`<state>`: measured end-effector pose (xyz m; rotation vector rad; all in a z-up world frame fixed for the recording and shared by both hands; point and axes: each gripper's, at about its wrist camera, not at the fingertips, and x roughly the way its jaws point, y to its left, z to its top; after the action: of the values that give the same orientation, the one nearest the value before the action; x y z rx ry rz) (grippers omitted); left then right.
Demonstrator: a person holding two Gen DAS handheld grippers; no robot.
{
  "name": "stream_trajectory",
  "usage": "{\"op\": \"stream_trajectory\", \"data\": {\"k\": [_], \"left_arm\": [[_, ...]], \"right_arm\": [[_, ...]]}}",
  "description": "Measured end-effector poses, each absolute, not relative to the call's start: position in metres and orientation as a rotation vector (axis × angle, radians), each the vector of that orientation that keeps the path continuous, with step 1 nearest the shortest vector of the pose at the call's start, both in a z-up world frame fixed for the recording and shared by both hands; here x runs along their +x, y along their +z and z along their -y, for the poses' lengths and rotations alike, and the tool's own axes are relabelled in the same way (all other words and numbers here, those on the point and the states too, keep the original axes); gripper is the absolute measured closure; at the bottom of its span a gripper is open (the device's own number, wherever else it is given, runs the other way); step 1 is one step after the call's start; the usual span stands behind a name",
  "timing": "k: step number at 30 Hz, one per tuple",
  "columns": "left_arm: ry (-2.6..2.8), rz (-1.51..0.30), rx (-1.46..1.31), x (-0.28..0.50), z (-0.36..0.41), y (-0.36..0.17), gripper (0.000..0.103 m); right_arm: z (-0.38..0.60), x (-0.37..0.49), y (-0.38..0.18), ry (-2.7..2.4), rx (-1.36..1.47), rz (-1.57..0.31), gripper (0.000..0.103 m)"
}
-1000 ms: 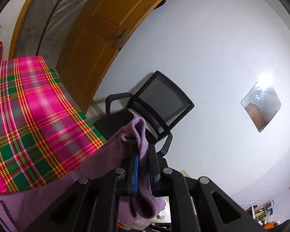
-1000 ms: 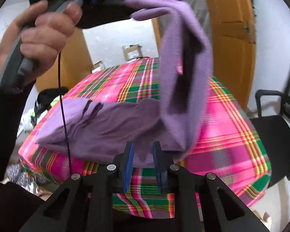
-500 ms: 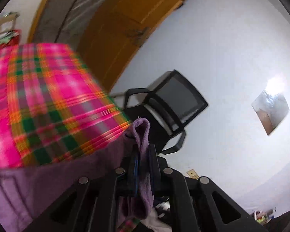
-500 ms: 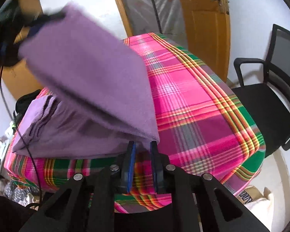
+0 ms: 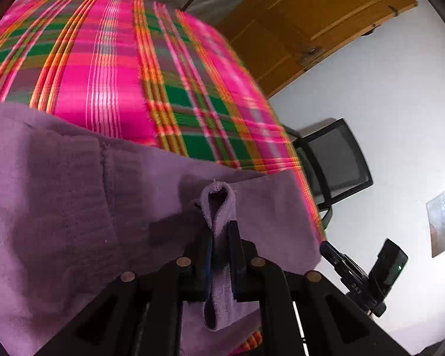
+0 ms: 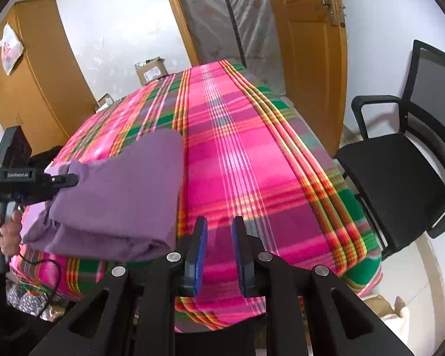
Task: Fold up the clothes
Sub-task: 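Fold the held edge over the garment with the left gripper and lower it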
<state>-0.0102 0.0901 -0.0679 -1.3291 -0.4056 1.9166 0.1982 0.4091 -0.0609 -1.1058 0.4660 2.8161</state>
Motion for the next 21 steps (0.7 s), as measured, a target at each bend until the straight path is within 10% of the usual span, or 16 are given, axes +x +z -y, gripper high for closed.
{"op": "stream_trajectory", "data": {"k": [21], "left_arm": [[1.993,0.319,-1.298,0.002,-0.073,-0.07,0.093]], "right_arm": [[-0.361,0.143,-0.043,2.975,-1.129,-0.286,0.081]]}}
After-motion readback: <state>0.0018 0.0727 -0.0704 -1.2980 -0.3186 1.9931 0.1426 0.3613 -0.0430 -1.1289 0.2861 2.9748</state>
